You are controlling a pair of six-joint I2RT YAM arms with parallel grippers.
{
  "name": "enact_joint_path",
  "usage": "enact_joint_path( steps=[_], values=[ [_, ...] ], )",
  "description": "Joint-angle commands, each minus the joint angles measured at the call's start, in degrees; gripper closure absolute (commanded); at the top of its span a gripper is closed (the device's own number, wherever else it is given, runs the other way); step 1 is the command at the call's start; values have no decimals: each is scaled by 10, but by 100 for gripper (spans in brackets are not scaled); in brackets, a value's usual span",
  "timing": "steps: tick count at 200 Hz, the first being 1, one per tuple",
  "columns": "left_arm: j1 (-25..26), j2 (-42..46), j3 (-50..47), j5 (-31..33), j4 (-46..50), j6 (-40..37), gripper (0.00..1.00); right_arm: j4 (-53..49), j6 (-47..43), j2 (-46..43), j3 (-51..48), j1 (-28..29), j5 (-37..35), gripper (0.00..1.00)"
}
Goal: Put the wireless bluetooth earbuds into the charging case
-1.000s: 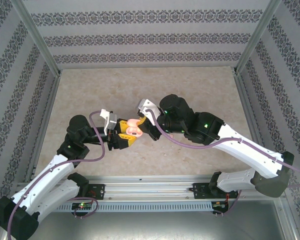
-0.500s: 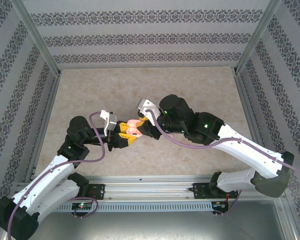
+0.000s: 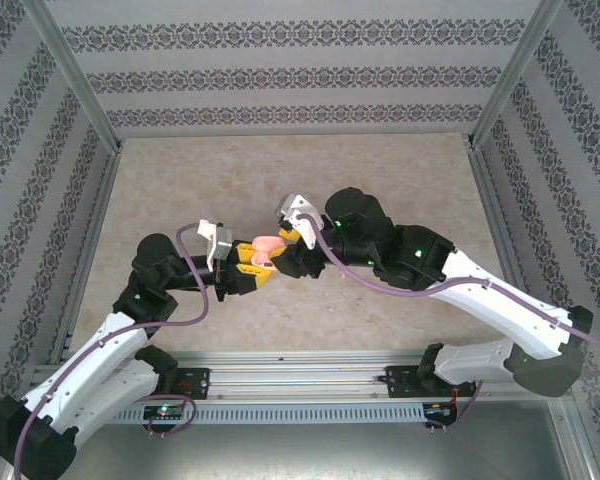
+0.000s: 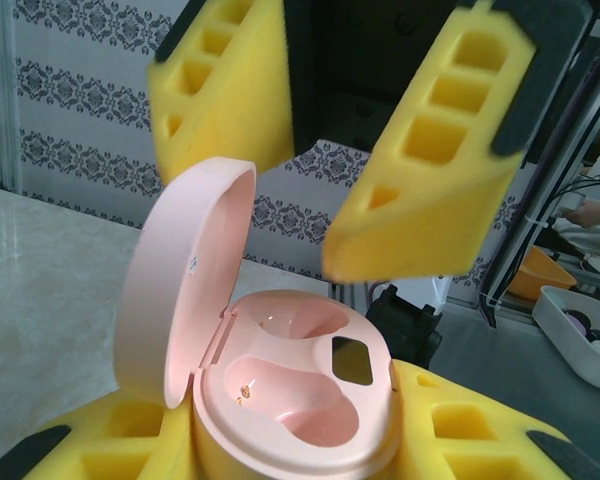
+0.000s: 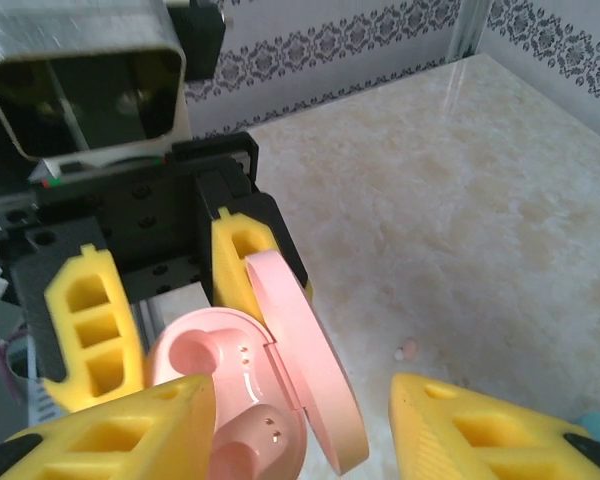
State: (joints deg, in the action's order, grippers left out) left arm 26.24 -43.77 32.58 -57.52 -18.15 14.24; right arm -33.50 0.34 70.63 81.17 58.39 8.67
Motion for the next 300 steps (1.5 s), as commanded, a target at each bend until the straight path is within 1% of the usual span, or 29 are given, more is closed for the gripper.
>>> enact_joint_path(
  steps=[1,28,43,59,77,92,103,122,138,156,178,203,214,260,278,300],
  values=[
    [-2,12,-7,13,6,8,75,23,38,-21,20,4,13,51],
    [-9,13,-13,17,7,15,75,24,90,-29,31,-13,4,49],
    [-15,16,-17,17,7,19,75,13,128,-31,39,-30,-14,49],
    [-22,25,-25,16,9,24,75,-8,182,-31,43,-61,-39,47],
    [-28,38,-31,18,17,27,75,-43,261,-23,36,-117,-50,46],
    [-28,54,-33,21,27,29,75,-68,316,-8,20,-159,-34,46],
    [-29,66,-35,24,40,29,75,-72,345,8,5,-184,-6,47],
    [-29,88,-35,29,71,21,75,-64,365,45,-11,-200,33,47],
    [-29,107,-35,33,97,16,75,-55,368,86,-10,-200,51,47],
    [-29,126,-34,38,119,13,75,-18,370,135,-14,-198,82,47],
    [-29,148,-36,44,146,10,75,29,354,204,-7,-190,114,51],
    [-29,166,-37,47,170,7,75,36,326,302,40,-179,143,59],
    [-29,173,-38,48,178,5,75,24,307,347,69,-172,150,59],
    [-29,187,-41,49,195,3,75,-38,232,498,186,-132,115,58],
    [-29,194,-44,50,199,4,75,-59,215,532,217,-124,95,56],
    [-29,199,-45,50,203,4,75,-65,201,554,233,-119,70,54]
  ],
)
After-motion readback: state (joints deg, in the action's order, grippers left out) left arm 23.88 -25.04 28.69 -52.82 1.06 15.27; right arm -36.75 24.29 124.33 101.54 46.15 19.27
